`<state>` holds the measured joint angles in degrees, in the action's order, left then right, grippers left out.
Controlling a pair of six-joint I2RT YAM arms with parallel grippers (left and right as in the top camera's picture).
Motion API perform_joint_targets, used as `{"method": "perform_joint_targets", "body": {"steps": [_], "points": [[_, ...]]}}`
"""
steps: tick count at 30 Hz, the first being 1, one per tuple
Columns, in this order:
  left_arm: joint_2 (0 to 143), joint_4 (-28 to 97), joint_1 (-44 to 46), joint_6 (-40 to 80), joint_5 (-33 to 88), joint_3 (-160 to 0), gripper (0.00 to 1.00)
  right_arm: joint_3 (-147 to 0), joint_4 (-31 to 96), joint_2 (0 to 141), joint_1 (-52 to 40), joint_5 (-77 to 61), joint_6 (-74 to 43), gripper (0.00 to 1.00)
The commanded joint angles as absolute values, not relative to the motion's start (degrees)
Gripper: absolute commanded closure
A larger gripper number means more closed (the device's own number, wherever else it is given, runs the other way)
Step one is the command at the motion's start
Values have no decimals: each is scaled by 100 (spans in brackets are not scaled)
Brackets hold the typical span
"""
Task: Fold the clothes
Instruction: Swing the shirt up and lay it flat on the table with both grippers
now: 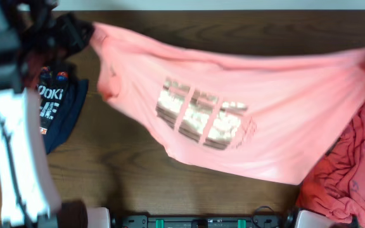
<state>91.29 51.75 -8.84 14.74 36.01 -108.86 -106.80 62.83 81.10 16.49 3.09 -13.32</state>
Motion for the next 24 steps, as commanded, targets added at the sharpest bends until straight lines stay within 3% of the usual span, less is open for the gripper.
{"method": "perform_joint_targets", "body": {"steps": [1,9,14,17,24], "points": [[9771,4578,-626,1313,3708,-10884,94,-10702,5725,8630,1614,-130,-1219,99],[10315,2709,-550,1894,3712,-10951,94,-10881,4274,8772,1653,-281,-1372,99],[10307,2753,-550,1916,3951,-11268,94,-11133,4517,8552,1653,235,-1367,99],[10309,3415,-548,1907,4180,-11266,94,-11133,5286,8499,1653,550,-1363,99],[10309,6659,-364,827,3793,-11019,94,-10639,7526,8680,1653,965,-1367,99]]}}
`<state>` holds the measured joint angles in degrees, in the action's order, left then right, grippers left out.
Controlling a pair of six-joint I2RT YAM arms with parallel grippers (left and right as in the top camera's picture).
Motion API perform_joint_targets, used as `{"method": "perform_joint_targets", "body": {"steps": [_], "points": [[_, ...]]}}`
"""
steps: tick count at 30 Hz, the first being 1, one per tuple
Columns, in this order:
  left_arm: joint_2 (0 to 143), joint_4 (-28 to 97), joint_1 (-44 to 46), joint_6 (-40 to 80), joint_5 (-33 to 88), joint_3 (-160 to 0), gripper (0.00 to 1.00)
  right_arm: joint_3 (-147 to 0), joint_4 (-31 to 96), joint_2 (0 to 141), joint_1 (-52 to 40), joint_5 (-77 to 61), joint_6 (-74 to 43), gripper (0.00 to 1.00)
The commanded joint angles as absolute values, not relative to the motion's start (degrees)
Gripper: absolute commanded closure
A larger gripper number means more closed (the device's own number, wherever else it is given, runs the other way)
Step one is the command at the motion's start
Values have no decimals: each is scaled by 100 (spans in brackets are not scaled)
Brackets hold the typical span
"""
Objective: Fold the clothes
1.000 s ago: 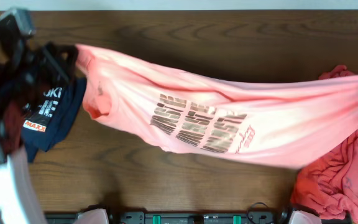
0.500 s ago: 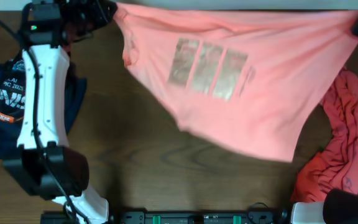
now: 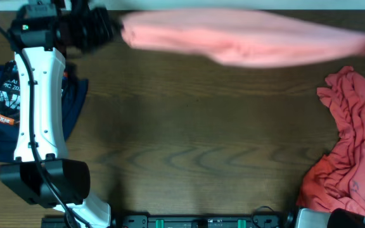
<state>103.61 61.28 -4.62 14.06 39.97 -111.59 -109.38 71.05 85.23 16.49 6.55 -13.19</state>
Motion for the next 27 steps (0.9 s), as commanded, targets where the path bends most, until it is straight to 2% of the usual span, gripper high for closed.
{"method": "perform_joint_targets", "body": {"steps": [1,3,7,13,20,27], "points": [[10309,6941,-311,729,3590,-10903,94,-10477,7776,8707,1653,969,-1367,99],[10309,7461,-176,683,3024,-10530,94,-9931,8169,8737,1653,967,-1378,99],[10309,7741,21,622,2309,-9623,94,-8755,8173,8737,1653,1048,-1603,99],[10309,7730,19,620,2058,-8082,94,-7330,7942,8737,1660,1684,-2250,99],[10307,7614,-97,624,1940,-7537,94,-7065,7531,8737,1656,1769,-2294,99],[10307,6429,-102,832,1940,-7537,94,-7024,5889,8739,1649,1039,-1778,99]]}}
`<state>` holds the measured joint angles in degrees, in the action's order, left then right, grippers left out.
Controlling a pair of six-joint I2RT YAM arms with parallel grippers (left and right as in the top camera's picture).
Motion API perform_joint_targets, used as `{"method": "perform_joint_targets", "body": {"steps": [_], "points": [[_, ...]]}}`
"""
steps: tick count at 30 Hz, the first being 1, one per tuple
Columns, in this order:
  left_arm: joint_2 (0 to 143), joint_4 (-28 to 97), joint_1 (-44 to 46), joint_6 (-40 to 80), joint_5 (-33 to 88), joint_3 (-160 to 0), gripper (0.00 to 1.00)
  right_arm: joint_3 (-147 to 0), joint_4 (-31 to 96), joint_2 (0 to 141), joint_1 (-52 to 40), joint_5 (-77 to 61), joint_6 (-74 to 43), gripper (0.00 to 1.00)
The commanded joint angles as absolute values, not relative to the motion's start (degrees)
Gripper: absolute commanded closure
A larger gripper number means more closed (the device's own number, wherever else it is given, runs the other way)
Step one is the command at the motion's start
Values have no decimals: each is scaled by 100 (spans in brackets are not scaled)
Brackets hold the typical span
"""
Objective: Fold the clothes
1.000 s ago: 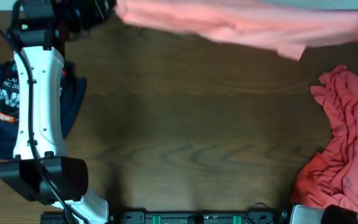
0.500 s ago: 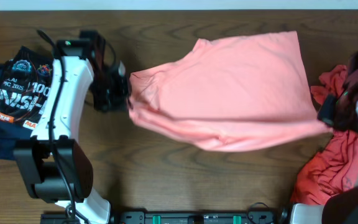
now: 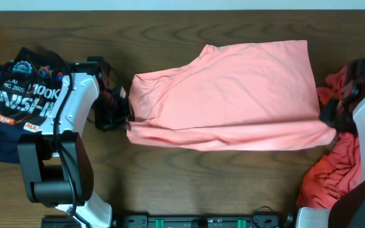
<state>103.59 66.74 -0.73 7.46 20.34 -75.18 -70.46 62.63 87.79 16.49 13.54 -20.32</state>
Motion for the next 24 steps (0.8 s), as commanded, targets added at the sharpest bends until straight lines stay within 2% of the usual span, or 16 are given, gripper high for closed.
{"method": "perform_joint_targets", "body": {"steps": [1,11,19,22,24], "points": [[10307,6237,-102,913,1938,-7540,94,-7013,5660,8739,1649,982,-1772,99],[10309,4928,-99,1839,1940,-7522,94,-6958,4097,9155,1645,309,-1772,99],[10309,4648,-93,1839,1938,-7522,94,-6958,3339,10066,1557,75,-1778,97],[10309,4633,-93,1835,1940,-7522,84,-6958,3039,10414,1535,-154,-1772,80],[10309,4639,-93,1835,1940,-7522,70,-6958,2998,10521,1535,-198,-1772,63]]}}
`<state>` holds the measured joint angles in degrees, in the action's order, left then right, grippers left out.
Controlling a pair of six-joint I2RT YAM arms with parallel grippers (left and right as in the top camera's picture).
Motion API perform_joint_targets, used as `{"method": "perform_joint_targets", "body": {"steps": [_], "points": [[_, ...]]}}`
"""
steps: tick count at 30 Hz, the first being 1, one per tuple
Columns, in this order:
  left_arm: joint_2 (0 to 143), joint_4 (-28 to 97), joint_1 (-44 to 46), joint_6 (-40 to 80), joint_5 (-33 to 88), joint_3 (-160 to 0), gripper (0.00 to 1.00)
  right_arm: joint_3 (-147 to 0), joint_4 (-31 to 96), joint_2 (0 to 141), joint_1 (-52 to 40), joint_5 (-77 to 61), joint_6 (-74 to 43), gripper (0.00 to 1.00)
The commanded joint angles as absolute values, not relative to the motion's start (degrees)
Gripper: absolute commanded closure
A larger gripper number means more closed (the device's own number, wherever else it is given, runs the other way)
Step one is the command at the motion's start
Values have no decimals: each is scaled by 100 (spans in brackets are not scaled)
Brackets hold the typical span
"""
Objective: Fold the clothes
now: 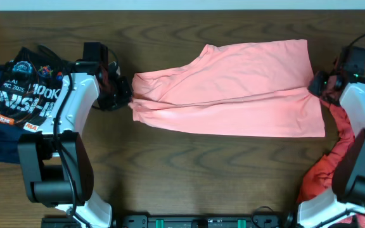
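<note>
A salmon-pink shirt [233, 95] lies flat across the middle of the table, doubled over, with a crease running from its left end to its right end. My left gripper [124, 98] sits at the left end of that crease, shut on the cloth there. My right gripper [315, 83] is at the right end of the crease, shut on the shirt's edge. The lower layer spreads out towards the front, and its front right corner [322, 133] lies free on the wood.
A folded navy printed shirt [18, 95] lies at the left edge beside my left arm [68, 120]. A crumpled red garment [341, 171] is heaped at the right, partly under my right arm [360, 107]. The dark wooden table [189, 177] shows in front.
Both grippers have moved towards the back of the table, the right one further. The crease they hold went with them, and the shirt's front edge now lies further back.
First the pink shirt was stretched out in the air between the two grippers, print side up. Then it was swung to the far edge of the table. After that it lay doubled on the table with the grippers at its front corners, and now they hold it further back.
</note>
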<state>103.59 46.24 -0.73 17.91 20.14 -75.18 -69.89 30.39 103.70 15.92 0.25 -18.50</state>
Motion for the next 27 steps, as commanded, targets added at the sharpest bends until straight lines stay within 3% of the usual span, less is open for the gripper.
{"method": "perform_joint_targets", "body": {"steps": [1,3,7,12,27], "points": [[10309,4639,-93,1835,1940,-7522,60,-6958,3026,10523,1535,-172,-1761,57],[10309,4661,-93,1835,1940,-7522,53,-6969,3098,10462,1557,-30,-1752,50],[10309,4799,-86,1833,1940,-7522,52,-6969,3402,10165,1643,460,-1752,48],[10309,4836,43,1782,1935,-7476,52,-6954,4108,9983,1702,617,-1431,59],[10311,3361,471,1769,1911,-6226,52,-5640,3347,10333,1704,624,-1269,59]]}}
